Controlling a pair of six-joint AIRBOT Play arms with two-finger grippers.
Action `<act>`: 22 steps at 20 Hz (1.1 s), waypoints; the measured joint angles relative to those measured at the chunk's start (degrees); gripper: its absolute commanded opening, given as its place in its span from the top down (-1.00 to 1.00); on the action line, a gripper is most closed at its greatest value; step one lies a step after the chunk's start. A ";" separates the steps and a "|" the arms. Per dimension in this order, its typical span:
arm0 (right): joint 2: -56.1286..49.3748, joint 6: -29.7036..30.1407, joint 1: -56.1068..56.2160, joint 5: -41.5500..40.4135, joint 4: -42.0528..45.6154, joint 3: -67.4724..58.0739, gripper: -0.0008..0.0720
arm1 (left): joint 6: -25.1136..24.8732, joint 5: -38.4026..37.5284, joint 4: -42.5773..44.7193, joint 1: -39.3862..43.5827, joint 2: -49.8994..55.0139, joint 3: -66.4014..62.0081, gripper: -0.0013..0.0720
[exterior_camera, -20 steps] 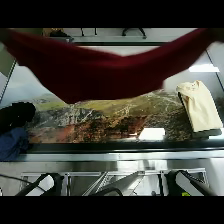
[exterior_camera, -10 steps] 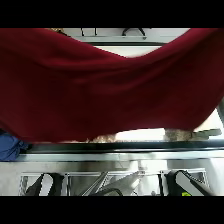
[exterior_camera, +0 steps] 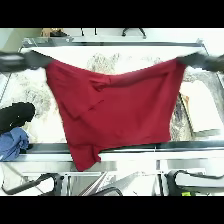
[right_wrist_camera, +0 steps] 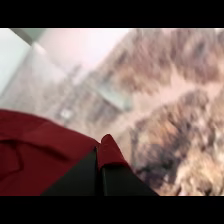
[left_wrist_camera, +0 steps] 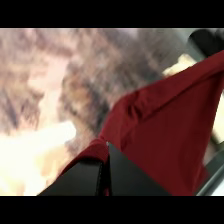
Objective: Fold the shirts.
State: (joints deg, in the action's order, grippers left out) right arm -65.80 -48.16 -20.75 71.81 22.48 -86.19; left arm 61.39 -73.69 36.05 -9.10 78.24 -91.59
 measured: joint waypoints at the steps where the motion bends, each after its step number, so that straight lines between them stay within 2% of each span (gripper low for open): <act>1: -3.04 0.81 0.72 -1.46 0.52 1.09 0.92 | 0.04 2.05 3.04 1.51 4.02 0.22 0.91; 5: -15.32 3.06 2.12 -8.26 1.27 2.05 0.93 | 1.88 6.25 9.25 2.64 19.02 -4.55 0.92; 10: -24.92 3.89 2.56 -11.52 1.22 -2.60 0.93 | 5.46 3.76 12.92 2.12 31.58 -15.65 0.92; 16: -27.30 4.00 2.69 -10.97 4.15 -4.87 0.93 | 11.58 -3.04 23.58 3.02 36.28 -23.10 0.91; 22: -28.37 2.89 2.99 -9.81 9.20 -5.14 0.92 | 13.75 -6.12 29.09 4.28 37.20 -24.15 0.91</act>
State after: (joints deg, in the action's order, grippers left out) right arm -94.17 -45.28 -17.76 62.00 31.68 -91.33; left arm 75.13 -79.81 65.14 -4.82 115.44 -115.74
